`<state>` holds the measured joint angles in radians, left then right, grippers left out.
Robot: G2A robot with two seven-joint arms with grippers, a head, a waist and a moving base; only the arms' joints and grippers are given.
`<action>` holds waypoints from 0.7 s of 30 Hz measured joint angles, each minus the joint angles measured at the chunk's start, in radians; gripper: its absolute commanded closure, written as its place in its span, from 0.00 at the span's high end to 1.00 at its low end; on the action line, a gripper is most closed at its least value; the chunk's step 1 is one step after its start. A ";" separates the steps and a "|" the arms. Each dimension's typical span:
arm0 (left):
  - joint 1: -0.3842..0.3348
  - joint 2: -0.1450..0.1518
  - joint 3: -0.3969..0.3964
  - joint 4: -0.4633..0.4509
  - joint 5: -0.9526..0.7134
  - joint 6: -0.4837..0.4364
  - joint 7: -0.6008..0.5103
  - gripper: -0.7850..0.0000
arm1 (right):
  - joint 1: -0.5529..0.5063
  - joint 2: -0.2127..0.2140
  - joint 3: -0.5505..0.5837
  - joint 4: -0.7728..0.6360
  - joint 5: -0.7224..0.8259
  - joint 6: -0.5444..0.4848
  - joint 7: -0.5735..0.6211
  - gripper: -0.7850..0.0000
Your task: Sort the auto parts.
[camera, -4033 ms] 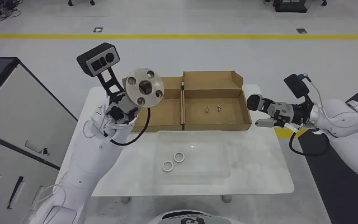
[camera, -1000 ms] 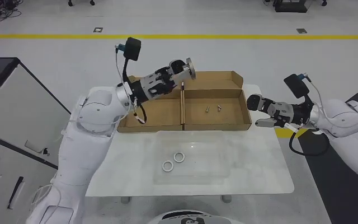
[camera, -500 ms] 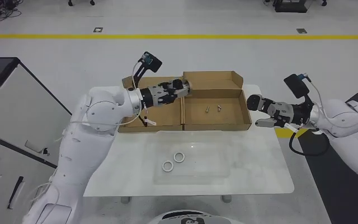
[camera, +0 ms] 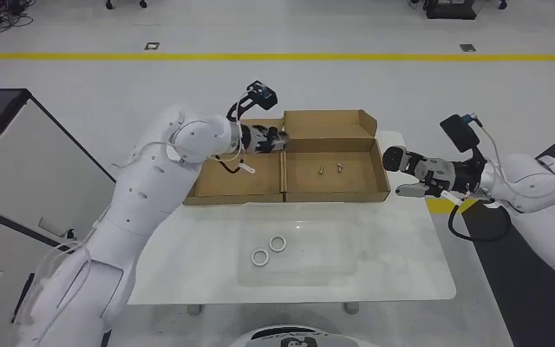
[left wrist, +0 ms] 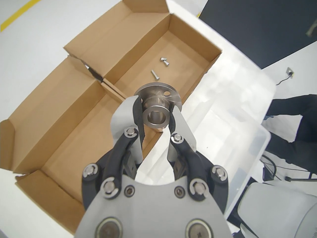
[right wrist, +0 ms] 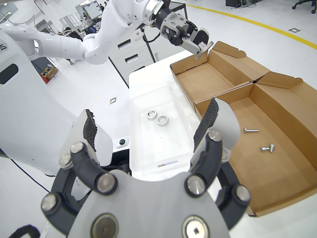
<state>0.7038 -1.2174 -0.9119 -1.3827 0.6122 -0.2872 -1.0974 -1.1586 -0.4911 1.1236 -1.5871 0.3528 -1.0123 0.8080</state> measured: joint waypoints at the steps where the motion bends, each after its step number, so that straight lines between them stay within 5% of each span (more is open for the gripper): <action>1: -0.021 -0.007 0.025 0.039 0.017 -0.003 -0.002 0.00 | 0.000 0.000 0.000 0.000 0.000 0.000 0.000 1.00; 21: -0.182 -0.144 0.324 0.518 0.129 -0.040 0.032 0.00 | 0.000 0.000 0.000 0.000 0.000 0.000 0.000 1.00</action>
<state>0.5214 -1.3612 -0.5875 -0.8651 0.7412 -0.3272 -1.0649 -1.1586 -0.4911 1.1236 -1.5871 0.3528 -1.0123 0.8080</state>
